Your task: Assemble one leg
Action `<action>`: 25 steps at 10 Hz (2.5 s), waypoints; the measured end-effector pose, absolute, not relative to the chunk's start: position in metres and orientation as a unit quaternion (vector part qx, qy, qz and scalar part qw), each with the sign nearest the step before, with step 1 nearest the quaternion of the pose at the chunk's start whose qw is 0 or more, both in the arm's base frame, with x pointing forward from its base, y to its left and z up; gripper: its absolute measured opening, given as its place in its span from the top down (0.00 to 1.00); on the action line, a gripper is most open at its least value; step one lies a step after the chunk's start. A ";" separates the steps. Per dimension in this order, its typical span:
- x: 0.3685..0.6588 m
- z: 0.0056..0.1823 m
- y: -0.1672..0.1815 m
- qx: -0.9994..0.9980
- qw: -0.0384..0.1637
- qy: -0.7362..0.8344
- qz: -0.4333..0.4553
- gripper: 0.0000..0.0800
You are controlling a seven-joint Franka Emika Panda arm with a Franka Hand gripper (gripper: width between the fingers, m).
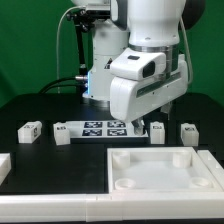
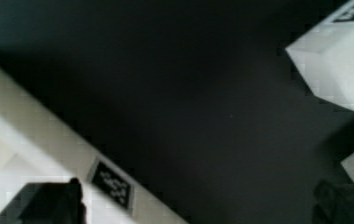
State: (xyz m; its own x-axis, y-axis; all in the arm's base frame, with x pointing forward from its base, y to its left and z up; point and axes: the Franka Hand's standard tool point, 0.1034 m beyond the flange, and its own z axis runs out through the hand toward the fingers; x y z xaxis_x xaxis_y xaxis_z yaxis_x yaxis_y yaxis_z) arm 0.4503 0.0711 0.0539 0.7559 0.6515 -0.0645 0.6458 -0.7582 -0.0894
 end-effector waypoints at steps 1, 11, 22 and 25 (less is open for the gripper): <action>0.446 0.053 0.076 -0.961 0.032 -0.268 0.050 0.19; 0.420 0.053 0.152 -0.993 0.035 -0.088 0.064 0.19; 0.394 0.048 0.165 -0.905 -0.010 -0.091 0.415 0.19; 0.389 0.034 0.173 -0.909 -0.030 -0.067 0.410 0.19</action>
Offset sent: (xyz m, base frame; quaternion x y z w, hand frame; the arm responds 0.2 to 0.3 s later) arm -0.0204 0.0246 -0.0008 0.0027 0.0022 0.3352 0.9421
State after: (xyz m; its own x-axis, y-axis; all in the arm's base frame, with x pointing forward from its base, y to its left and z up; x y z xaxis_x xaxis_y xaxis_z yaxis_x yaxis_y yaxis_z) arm 0.3893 0.1733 0.0341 0.6549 0.0971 -0.7495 0.1467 -0.9892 0.0001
